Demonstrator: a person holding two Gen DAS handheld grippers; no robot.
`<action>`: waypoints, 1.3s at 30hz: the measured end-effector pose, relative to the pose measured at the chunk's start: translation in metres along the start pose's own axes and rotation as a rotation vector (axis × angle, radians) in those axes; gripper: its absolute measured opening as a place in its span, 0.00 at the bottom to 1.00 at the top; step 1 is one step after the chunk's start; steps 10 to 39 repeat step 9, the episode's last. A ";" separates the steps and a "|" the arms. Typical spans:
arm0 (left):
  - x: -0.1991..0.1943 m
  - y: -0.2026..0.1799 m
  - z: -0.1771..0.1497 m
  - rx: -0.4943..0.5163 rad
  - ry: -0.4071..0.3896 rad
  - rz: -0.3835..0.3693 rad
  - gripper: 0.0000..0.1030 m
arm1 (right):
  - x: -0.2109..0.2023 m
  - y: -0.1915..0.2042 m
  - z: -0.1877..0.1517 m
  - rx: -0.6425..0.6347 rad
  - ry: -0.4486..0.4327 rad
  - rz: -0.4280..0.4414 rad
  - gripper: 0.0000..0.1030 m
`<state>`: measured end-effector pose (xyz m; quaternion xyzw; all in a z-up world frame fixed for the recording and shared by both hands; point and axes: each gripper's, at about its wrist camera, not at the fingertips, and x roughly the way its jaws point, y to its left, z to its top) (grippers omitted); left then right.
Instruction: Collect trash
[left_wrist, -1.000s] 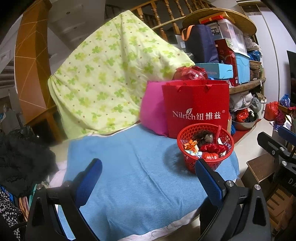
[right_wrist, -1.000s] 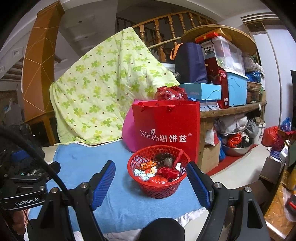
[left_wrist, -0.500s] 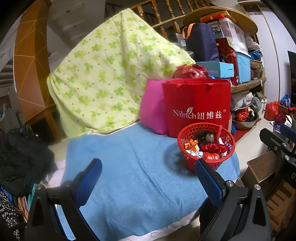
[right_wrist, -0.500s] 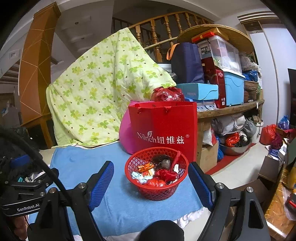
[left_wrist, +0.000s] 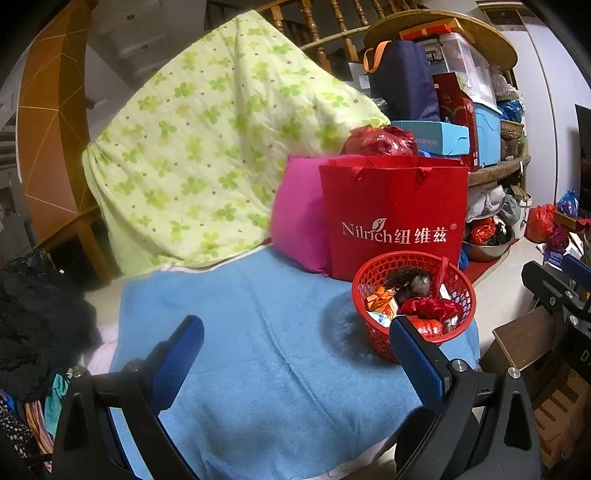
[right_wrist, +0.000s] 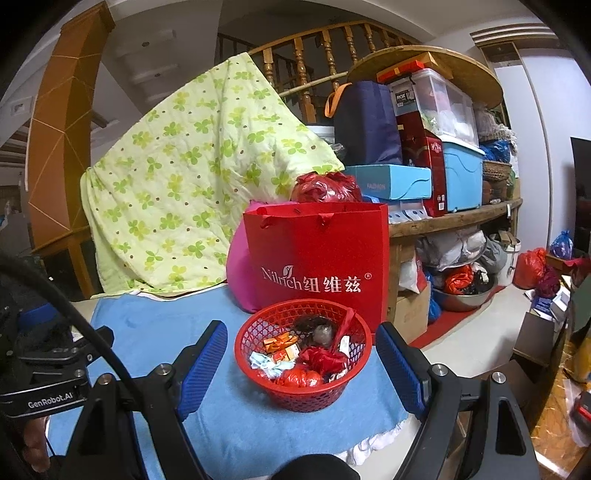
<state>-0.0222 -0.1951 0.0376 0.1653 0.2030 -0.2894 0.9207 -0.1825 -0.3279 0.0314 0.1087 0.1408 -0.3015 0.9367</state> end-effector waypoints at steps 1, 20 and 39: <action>0.003 0.000 0.000 0.000 0.003 -0.002 0.97 | 0.004 0.000 0.000 0.001 0.003 -0.003 0.83; 0.036 0.010 0.002 -0.024 -0.006 -0.040 0.97 | 0.034 0.000 0.002 0.008 0.012 -0.036 0.83; 0.036 0.010 0.002 -0.024 -0.006 -0.040 0.97 | 0.034 0.000 0.002 0.008 0.012 -0.036 0.83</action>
